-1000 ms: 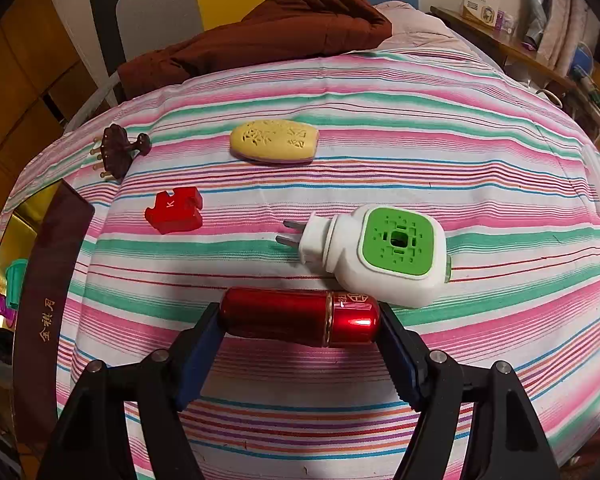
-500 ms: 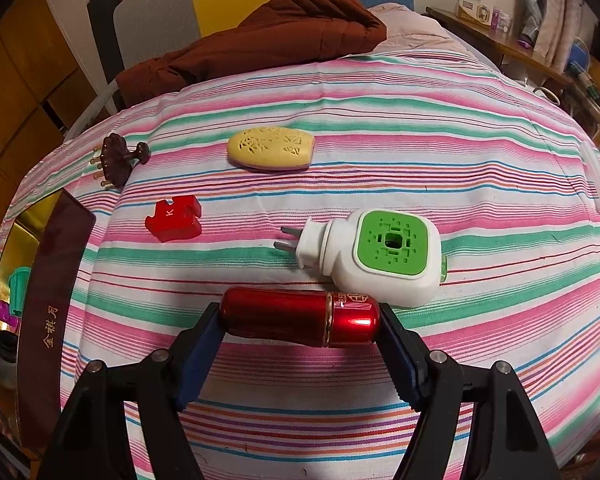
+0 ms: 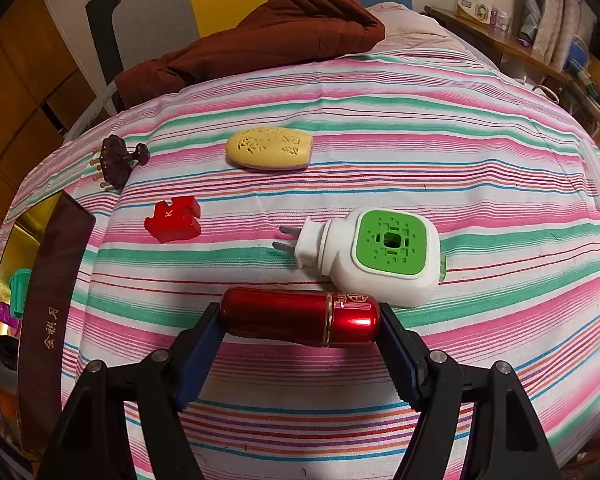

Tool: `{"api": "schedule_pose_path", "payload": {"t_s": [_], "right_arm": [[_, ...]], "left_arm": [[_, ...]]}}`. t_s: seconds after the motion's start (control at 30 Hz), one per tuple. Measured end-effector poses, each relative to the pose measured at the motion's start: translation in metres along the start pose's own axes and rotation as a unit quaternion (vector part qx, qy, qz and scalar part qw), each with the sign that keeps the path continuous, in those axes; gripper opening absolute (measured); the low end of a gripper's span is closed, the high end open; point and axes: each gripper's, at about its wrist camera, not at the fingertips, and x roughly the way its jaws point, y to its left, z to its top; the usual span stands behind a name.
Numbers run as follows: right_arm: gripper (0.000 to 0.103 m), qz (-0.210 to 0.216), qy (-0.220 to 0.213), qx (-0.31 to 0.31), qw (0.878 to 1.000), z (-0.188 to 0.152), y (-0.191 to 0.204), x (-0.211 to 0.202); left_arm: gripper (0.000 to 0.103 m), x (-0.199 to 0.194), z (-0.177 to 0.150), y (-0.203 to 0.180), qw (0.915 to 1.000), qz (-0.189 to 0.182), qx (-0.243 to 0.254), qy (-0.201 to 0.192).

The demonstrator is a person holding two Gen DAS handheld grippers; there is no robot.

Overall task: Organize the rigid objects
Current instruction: 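Drop the orange cubes into the tray with the left tool while the right holds the cylinder, then carry the red cylinder into the gold tray and open the right tool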

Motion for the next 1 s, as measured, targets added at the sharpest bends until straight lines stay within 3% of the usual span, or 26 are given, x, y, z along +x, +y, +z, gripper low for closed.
{"api": "schedule_pose_path", "payload": {"t_s": [0.17, 0.47, 0.7, 1.0], "right_arm": [[0.075, 0.0, -0.003, 0.0, 1.0, 0.0, 0.0, -0.002], [0.075, 0.006, -0.032, -0.004, 0.999, 0.003, 0.003, -0.013], [0.075, 0.013, -0.078, -0.083, 0.993, -0.002, 0.036, -0.031], [0.075, 0.064, -0.074, -0.139, 0.985, -0.02, 0.09, -0.042]], "left_arm": [[0.061, -0.012, 0.001, -0.015, 0.9993, -0.035, -0.005, -0.01], [0.061, -0.027, -0.015, -0.067, 0.9912, -0.115, 0.066, -0.006], [0.061, -0.031, -0.023, -0.084, 0.9871, -0.131, 0.092, -0.002], [0.061, -0.03, -0.026, -0.077, 0.9883, -0.131, 0.078, 0.005]]}}
